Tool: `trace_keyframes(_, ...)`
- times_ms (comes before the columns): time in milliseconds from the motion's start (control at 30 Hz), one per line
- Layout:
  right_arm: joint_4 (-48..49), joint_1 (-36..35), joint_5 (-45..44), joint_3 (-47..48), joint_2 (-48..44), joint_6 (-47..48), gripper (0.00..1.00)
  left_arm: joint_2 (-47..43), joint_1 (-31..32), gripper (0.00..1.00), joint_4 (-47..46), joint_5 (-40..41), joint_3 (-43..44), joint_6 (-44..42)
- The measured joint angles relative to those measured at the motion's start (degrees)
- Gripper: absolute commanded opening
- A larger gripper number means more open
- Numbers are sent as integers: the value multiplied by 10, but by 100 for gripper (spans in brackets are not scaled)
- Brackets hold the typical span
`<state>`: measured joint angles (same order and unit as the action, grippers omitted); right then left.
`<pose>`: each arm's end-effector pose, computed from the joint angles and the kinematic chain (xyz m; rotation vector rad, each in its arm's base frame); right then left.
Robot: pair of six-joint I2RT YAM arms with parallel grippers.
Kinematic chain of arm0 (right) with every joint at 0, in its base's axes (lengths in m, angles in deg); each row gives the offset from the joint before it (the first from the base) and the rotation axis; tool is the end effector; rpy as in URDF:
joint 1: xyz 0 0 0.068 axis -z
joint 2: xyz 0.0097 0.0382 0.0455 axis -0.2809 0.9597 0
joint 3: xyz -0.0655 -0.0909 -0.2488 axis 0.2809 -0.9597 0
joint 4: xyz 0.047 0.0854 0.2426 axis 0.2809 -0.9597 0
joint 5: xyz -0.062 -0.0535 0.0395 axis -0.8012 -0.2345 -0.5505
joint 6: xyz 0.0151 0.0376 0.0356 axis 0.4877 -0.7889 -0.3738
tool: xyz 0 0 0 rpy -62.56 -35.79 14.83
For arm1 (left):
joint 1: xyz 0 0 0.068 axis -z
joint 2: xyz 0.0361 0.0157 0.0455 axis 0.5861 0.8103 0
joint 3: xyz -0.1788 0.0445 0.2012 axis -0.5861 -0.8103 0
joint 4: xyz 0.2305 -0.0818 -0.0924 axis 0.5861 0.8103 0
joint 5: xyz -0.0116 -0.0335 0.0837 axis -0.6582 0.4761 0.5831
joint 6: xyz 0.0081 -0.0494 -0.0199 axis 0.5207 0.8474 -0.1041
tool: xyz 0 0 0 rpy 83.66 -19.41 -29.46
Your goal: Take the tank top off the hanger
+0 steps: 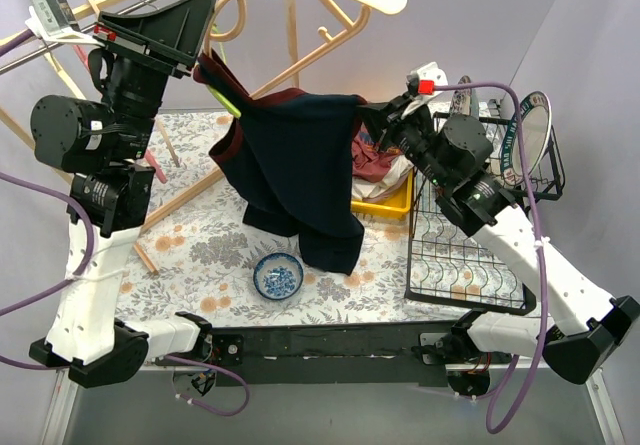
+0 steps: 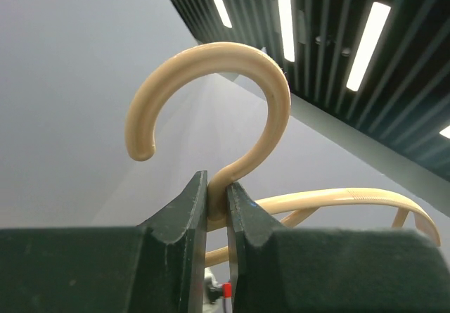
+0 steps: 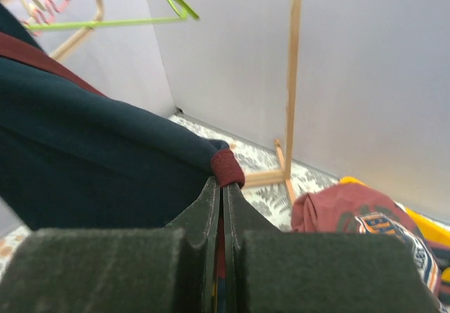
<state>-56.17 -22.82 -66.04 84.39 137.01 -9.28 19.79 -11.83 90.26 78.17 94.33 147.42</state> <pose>0.1995 0.1601 0.4757 -0.3380 1.3013 0.6472 0.1490 -0.0695 0.6306 -0.5239 0.9317 -1.9000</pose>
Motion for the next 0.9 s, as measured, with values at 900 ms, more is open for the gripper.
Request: trace_keyframes(900,-31,2,52,82,41,-7,1,10,0,0,-46,-1,10,-16)
